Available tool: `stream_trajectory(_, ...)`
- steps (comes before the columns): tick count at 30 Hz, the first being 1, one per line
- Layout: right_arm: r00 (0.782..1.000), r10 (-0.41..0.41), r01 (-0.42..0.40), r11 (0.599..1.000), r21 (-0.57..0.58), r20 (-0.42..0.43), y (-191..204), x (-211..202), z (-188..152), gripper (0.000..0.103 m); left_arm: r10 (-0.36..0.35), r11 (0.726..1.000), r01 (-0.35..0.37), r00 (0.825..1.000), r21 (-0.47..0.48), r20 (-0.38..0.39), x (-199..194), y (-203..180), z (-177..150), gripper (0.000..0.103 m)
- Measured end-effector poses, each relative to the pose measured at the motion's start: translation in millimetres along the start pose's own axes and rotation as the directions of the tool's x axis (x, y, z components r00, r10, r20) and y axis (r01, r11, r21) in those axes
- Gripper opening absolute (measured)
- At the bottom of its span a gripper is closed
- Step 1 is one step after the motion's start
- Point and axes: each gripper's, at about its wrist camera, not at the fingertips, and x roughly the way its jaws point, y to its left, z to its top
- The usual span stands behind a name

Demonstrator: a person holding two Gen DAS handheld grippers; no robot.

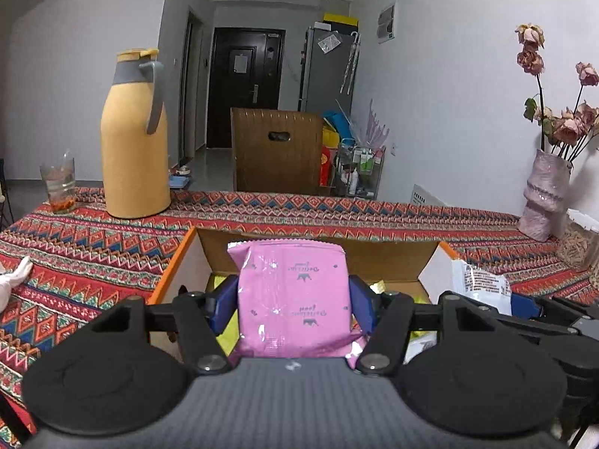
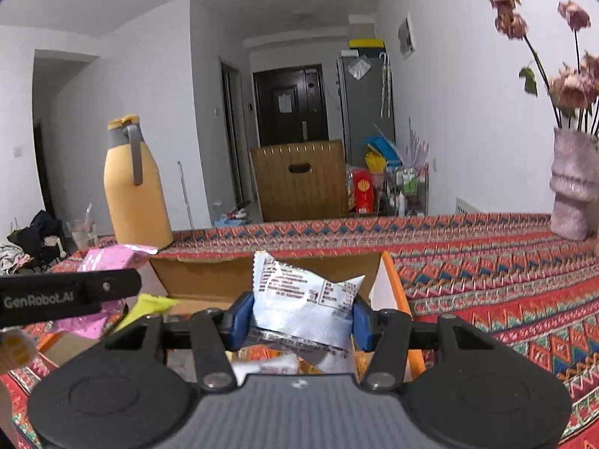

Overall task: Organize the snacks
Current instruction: 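Carry the pink and white packets over the box, lower them in and open both grippers, then withdraw both tools from the box back toward the snack pile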

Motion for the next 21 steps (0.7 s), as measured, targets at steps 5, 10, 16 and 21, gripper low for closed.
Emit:
stream_trajectory(5,1.000,-0.006,0.006,1.000,-0.025,-0.004,5,3,-4,0.053,-0.009,1.000,0.008,1.000,-0.022,-0.029,7,5,-4,0.063)
stream_trajectory(10,1.000,-0.016,0.015,0.999,-0.032,-0.022,7,7,-7,0.054,-0.013,1.000,0.012,1.000,-0.027,-0.022,5,7,-4,0.063)
stream_trajectory(16,0.999,-0.025,0.024,0.999,-0.025,-0.040,3,12,-8,0.081,0.003,0.998,-0.003,1.000,-0.061,0.003,1,12,-1,0.090)
stream_trajectory(21,0.999,-0.028,0.028,1.000,-0.007,-0.038,-1,10,-7,0.103,0.016,0.996,-0.014,1.000,-0.088,0.019,-4,14,3,0.103)
